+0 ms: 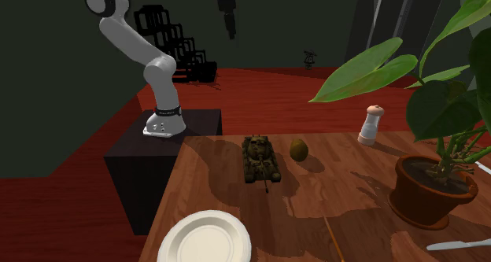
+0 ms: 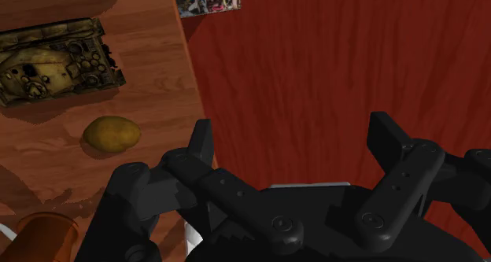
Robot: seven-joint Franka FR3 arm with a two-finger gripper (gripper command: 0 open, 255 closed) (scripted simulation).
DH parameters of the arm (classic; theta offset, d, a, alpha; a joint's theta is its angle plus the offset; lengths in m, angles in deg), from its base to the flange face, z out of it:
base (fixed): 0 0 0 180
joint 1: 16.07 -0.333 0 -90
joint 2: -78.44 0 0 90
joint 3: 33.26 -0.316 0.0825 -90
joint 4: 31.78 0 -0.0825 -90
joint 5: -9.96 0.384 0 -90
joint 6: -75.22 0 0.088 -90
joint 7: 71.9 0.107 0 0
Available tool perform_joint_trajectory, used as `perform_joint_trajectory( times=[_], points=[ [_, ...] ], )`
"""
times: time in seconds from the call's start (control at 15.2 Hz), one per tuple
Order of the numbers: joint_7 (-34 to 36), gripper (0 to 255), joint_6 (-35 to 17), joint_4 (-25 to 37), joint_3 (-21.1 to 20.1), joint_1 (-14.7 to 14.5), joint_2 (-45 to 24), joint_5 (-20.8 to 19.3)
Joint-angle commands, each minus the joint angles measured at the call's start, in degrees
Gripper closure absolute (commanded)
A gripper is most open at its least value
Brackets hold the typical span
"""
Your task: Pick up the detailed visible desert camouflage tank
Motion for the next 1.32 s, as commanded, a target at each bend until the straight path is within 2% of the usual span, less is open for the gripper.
perform_joint_trajectory(
  times=[0.0,0.59,1.25],
  points=[
    [0.0,0,0.0,0.0,0.0,0.0,0.0,0.0],
    [7.7,0,-10.5,2.1,2.6,5.7,-14.3,-0.9],
    [15.6,0,-19.1,7.2,6.8,11.0,-30.3,-0.7]
  ],
)
